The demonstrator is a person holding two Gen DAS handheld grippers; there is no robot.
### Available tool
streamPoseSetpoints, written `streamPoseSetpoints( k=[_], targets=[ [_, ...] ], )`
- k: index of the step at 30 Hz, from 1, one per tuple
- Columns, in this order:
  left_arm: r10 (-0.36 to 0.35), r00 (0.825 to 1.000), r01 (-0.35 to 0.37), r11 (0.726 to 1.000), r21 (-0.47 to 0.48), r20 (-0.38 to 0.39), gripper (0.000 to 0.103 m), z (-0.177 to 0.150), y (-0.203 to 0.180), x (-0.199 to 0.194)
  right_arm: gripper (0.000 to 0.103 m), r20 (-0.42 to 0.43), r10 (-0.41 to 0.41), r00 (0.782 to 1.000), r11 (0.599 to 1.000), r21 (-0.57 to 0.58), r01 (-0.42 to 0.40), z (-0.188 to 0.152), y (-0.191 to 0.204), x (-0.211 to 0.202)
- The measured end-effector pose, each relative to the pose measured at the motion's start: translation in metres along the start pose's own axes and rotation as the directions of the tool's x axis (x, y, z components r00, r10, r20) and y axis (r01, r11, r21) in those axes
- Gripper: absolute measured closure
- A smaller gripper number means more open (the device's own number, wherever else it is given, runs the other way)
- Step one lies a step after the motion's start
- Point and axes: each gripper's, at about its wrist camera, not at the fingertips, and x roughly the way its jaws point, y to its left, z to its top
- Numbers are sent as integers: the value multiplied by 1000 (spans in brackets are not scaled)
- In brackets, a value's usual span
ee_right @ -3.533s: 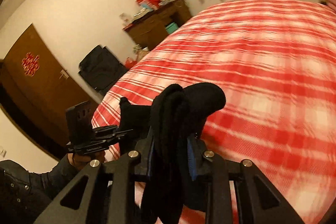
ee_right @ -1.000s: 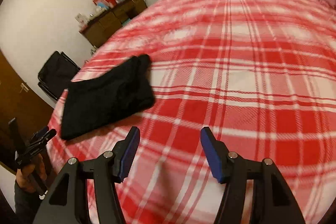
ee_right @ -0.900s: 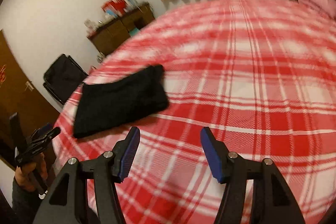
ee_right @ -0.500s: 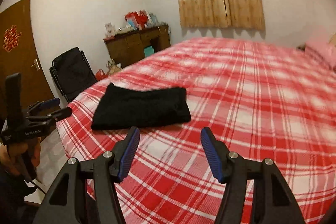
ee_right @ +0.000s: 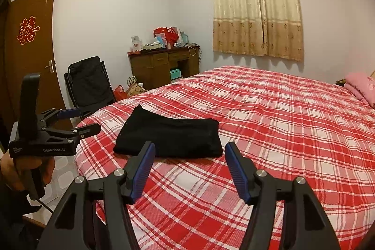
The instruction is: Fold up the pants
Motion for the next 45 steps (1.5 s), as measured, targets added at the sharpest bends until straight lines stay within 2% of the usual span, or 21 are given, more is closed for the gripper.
streamPoseSetpoints(
  k=[10, 36, 40, 45],
  targets=[
    [0, 999, 0, 1000, 5, 33, 6, 4, -2, -9, 39, 7, -3, 1000, 1000, 2, 3, 0, 0, -4],
    [-1, 999, 1, 1000, 5, 33, 5, 5, -3, -9, 39, -1, 3, 1000, 1000, 11, -3, -1, 1, -3],
    [20, 999, -20, 1000, 1, 40, 0, 6, -1, -11, 39, -1, 2, 1000, 1000, 10, -2, -1, 2, -3],
    [35, 998, -35, 999, 0, 53, 0, 8, 2, -15, 39, -9, -2, 1000, 1000, 4, 2, -1, 5, -2]
  ],
)
